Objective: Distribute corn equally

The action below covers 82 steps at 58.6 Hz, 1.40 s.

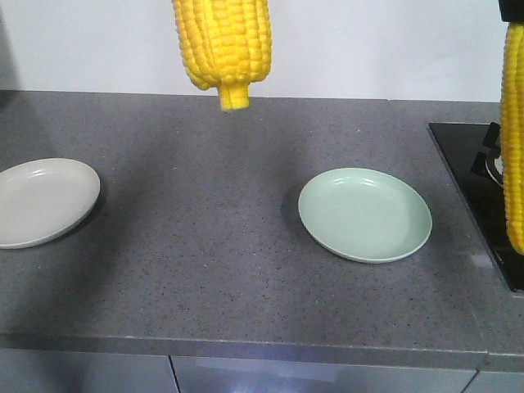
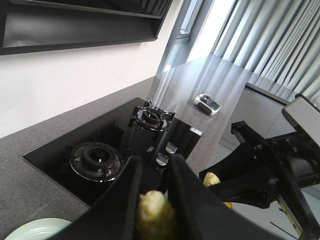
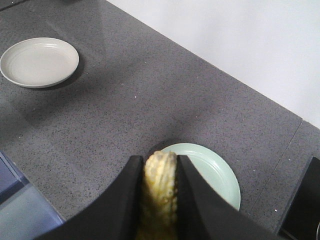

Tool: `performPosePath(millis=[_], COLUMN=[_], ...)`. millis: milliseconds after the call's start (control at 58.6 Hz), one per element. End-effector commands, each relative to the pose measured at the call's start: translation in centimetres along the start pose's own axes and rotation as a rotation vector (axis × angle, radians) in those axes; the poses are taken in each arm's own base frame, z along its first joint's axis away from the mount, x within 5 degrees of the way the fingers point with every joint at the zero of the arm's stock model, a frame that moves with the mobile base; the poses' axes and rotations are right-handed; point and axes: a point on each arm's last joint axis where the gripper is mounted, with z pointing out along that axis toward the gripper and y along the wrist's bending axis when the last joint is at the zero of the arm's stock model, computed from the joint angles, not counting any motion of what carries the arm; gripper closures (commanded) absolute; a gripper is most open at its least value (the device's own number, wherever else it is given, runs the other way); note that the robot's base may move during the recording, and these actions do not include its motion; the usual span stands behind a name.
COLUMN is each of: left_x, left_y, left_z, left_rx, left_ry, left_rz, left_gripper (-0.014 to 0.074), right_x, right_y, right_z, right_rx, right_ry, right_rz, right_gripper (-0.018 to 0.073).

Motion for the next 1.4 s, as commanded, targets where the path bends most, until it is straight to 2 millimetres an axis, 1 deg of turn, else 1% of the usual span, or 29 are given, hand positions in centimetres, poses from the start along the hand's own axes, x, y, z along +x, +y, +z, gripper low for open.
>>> performPosePath(millis=[0, 1381], left_x=[-0.97, -0.97], left_y=[-2.75, -2.75], left_z=[-1.78, -1.78], left_rx=[0.052, 0.052], left_ry=[-0.073, -0.073], left_rz=[0.027, 0.027], left_gripper=[0.0603, 0.0603], right_x=[-0.84, -0.84], right_y=[0.01, 0.01], right_z=[-0.94, -0.94], right_rx=[0.028, 0.028], right_ry=[-0.091, -0.091], right_rz=[-0.009, -0.009], right_gripper=[0.0565, 0.0565])
